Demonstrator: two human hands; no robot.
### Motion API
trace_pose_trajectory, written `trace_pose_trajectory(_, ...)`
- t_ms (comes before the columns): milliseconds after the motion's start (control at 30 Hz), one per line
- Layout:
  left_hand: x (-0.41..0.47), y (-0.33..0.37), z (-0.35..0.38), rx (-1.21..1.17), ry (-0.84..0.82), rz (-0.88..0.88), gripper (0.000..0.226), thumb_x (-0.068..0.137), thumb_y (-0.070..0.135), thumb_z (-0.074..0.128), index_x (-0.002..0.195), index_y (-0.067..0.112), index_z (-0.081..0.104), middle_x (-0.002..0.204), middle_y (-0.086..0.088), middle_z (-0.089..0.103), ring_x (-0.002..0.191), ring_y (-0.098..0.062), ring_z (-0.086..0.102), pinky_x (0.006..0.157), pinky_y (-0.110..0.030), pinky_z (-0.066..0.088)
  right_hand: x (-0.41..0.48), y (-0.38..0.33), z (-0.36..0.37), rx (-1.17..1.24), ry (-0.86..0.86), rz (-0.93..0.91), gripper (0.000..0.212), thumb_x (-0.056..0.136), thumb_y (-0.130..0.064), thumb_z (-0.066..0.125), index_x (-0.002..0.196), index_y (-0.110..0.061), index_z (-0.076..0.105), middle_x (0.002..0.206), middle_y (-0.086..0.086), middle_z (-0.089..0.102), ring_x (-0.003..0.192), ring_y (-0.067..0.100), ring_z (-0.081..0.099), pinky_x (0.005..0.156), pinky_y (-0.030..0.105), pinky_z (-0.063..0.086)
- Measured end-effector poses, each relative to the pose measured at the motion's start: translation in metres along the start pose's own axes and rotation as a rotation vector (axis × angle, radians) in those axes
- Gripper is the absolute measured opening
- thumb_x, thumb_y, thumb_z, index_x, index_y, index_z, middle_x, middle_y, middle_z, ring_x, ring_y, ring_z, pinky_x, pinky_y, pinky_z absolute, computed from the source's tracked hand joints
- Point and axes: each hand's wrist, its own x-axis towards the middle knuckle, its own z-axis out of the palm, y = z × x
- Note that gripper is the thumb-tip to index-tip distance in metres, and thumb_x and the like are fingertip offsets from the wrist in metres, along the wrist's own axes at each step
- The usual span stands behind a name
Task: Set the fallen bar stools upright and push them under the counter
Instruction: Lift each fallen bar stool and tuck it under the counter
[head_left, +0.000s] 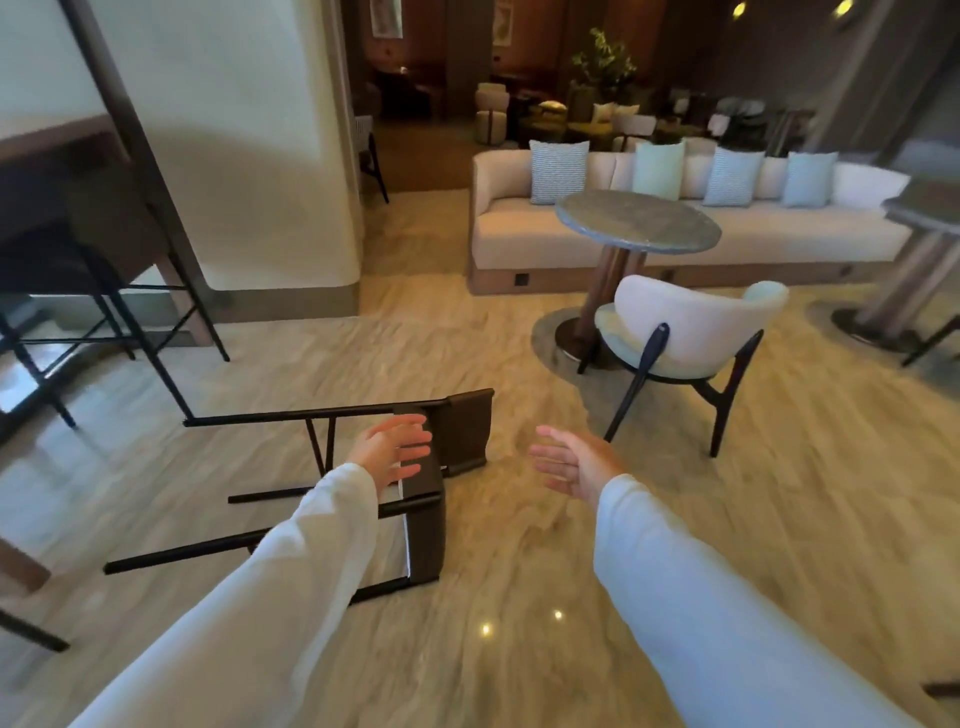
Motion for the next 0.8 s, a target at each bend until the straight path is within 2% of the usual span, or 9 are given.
trace_pose_trajectory(100,0.047,0.022,0.022,0.016,-0.005,-0.020,0.021,0.088,0.010,0.056,0.106,0.016,0.064,0.104,-0.009,0.067,0.095,-0.022,0.064,0.084,-0.033,0.050,0.040,-0.023,-0.014,-0.036,-0.005,-0.004,0.020,0.094,-0.040,0.051,0.103,-0.030,0.066,0.111,-0.001,0.069,0.100,0.017,0.066,0.085,0.035,0.055)
trace_pose_trajectory(300,0.133,0.041,0.068,0.041,0.025,-0.066,0.026,0.088,0.005,0.056,0.113,0.009,0.062,0.110,-0.013,0.065,0.105,-0.027,0.060,0.094,-0.041,0.047,0.122,-0.054,-0.053,-0.012,-0.021,0.022,0.020,0.094,-0.040,0.050,0.106,-0.030,0.064,0.113,0.000,0.068,0.102,0.019,0.066,0.092,0.039,0.053)
trace_pose_trajectory(567,0.259,0.039,0.110,-0.024,0.147,-0.121,0.020,0.087,0.005,0.057,0.103,0.015,0.064,0.108,-0.011,0.067,0.105,-0.026,0.061,0.083,-0.034,0.051,0.257,-0.102,-0.102,-0.074,-0.076,0.070,0.027,0.094,-0.038,0.052,0.116,-0.025,0.061,0.117,0.002,0.066,0.103,0.019,0.064,0.090,0.037,0.053)
trace_pose_trajectory(733,0.323,0.033,0.135,-0.101,0.257,-0.149,0.018,0.088,0.006,0.056,0.096,0.018,0.067,0.100,-0.007,0.069,0.102,-0.024,0.063,0.084,-0.035,0.051,0.335,-0.140,-0.114,-0.160,-0.172,0.087,0.033,0.095,-0.032,0.051,0.124,-0.018,0.058,0.114,0.002,0.066,0.095,0.016,0.064,0.080,0.030,0.053)
trace_pose_trajectory(800,0.347,0.030,0.143,-0.147,0.306,-0.146,0.019,0.088,0.005,0.055,0.093,0.018,0.068,0.099,-0.008,0.068,0.101,-0.025,0.063,0.084,-0.035,0.052,0.369,-0.152,-0.116,-0.197,-0.196,0.100,0.033,0.095,-0.031,0.051,0.124,-0.016,0.059,0.118,0.004,0.065,0.094,0.016,0.064,0.086,0.035,0.053)
